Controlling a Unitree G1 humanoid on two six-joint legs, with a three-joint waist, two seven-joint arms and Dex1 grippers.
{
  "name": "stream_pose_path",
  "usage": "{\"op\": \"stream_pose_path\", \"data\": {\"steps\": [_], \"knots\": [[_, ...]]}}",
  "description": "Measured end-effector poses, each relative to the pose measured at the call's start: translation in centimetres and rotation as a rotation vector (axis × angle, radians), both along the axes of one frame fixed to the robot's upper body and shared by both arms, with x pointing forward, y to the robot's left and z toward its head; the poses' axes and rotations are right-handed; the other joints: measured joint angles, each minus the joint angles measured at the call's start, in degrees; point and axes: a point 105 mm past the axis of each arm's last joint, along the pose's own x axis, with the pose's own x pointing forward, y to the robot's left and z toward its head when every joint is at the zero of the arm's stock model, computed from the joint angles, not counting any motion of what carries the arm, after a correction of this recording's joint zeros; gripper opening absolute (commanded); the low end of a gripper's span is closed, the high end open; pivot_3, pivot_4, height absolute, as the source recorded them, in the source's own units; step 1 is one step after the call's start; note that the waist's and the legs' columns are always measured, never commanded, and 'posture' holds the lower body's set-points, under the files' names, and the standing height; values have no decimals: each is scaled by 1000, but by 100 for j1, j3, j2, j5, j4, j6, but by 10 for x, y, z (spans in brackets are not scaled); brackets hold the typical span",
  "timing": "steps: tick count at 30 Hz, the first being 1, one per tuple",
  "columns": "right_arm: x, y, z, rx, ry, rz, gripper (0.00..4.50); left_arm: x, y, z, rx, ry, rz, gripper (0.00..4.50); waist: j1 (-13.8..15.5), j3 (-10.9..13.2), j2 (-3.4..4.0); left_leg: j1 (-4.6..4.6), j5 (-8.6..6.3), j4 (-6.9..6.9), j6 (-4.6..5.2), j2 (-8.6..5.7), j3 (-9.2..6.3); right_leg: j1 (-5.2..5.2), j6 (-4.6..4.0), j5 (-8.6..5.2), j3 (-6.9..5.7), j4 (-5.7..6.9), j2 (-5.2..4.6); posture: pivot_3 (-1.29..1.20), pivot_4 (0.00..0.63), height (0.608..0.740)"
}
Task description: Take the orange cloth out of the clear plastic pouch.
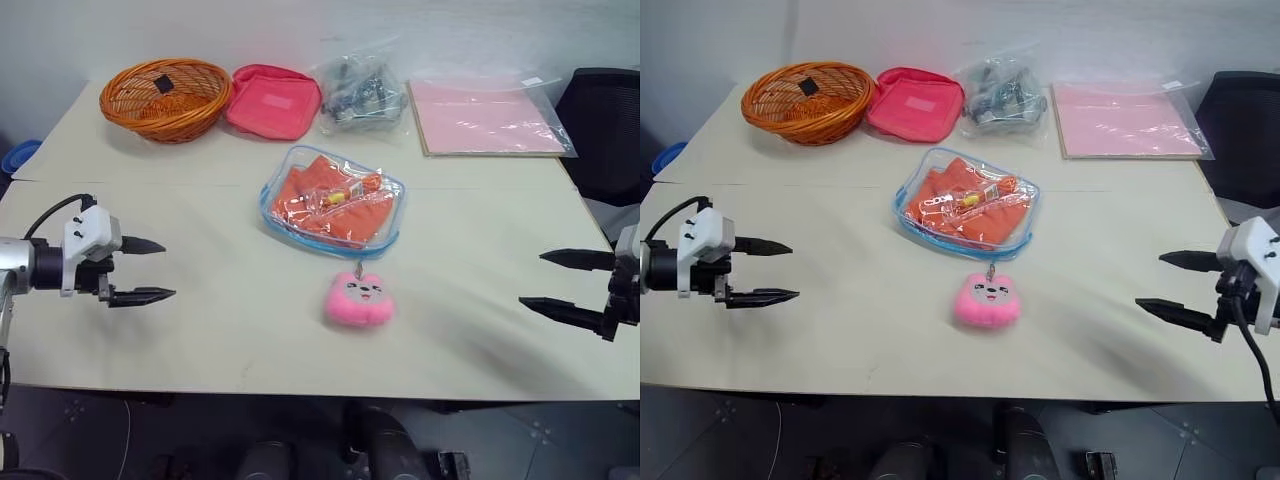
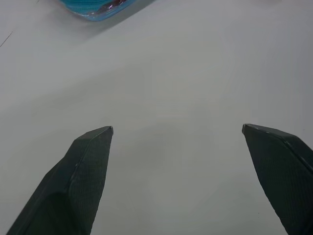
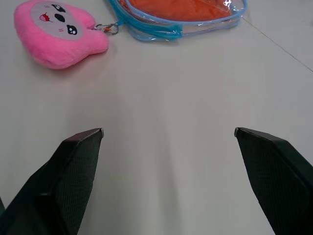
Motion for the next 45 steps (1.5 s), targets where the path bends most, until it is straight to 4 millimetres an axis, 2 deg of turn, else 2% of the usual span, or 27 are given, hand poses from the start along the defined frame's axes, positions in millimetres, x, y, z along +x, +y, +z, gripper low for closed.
{"op": "stream_pose_path", "data": {"steps": [3,8,13,16,18,20,22,24,27,30,31,36,42,43,45], "knots": [[4,11,5,58,-40,-8,4500,13,-13,8,-70,-45,11,4436,22,0,-1,-3,1,14,-1,-1,-1,1,0,0,1,9,1,0,150,740],[6,45,9,145,-55,33,4500,38,-52,39,-279,-116,-7,4436,60,2,-4,-14,-1,61,-3,-3,-11,5,0,2,2,35,-2,0,150,740],[8,92,14,191,-106,99,4500,66,-117,49,-376,-116,-115,4436,64,3,-9,-17,-2,84,-4,-9,-15,11,3,8,8,44,-2,0,150,740],[16,114,22,209,-175,91,4500,89,-149,48,-357,-109,-139,4436,50,0,-14,-18,-1,85,-5,-9,-10,9,1,9,7,44,5,0,150,740],[21,119,22,220,-180,63,4500,99,-167,47,-342,-116,-159,4436,40,1,-15,-25,-1,84,-5,-9,-7,4,0,9,5,41,6,0,150,740],[23,129,21,221,-179,49,4500,126,-197,43,-274,-141,-118,4436,75,4,-22,-32,2,92,-1,-34,6,2,1,12,-17,33,9,0,150,740],[18,145,23,227,-191,90,4500,134,-224,39,-201,-180,-130,4436,79,4,-22,-37,4,89,2,-54,-1,0,1,12,-34,27,3,0,150,740],[15,149,24,224,-200,92,4500,139,-233,33,-166,-198,-118,4436,57,4,-22,-67,6,87,6,-53,-6,-1,6,15,-44,12,-2,0,150,740],[15,144,22,220,-196,42,4500,147,-232,15,-85,-214,-61,4436,17,6,-26,-77,5,87,7,-45,-8,-6,13,20,-53,-1,-3,0,150,740],[9,143,22,219,-205,17,4500,150,-234,-4,-26,-206,-14,3842,63,11,-34,-84,8,92,7,-43,-21,-6,5,25,-67,-1,-2,0,150,740],[6,141,23,217,-216,4,4500,151,-233,-8,-7,-210,0,3493,68,13,-37,-86,11,92,8,-43,-24,-4,3,31,-66,-4,-5,0,150,740],[-1,132,21,209,-210,-40,4500,153,-232,-13,30,-218,17,1982,69,15,-41,-88,16,91,21,-26,-24,-2,15,39,-63,-10,-6,0,150,740],[-2,130,22,197,-207,-41,4500,152,-234,-13,18,-214,15,235,62,15,-41,-88,16,91,23,-25,-23,-2,15,39,-62,-12,-5,0,150,740],[-2,130,22,195,-207,-41,4500,152,-234,-12,11,-212,14,20,59,16,-42,-87,16,91,23,-25,-22,-2,15,39,-61,-11,-5,0,150,740],[-2,130,22,191,-209,-39,4500,151,-234,-10,-11,-207,9,20,58,16,-42,-87,16,91,23,-23,-22,-2,15,40,-62,-12,-5,0,150,740]]}}
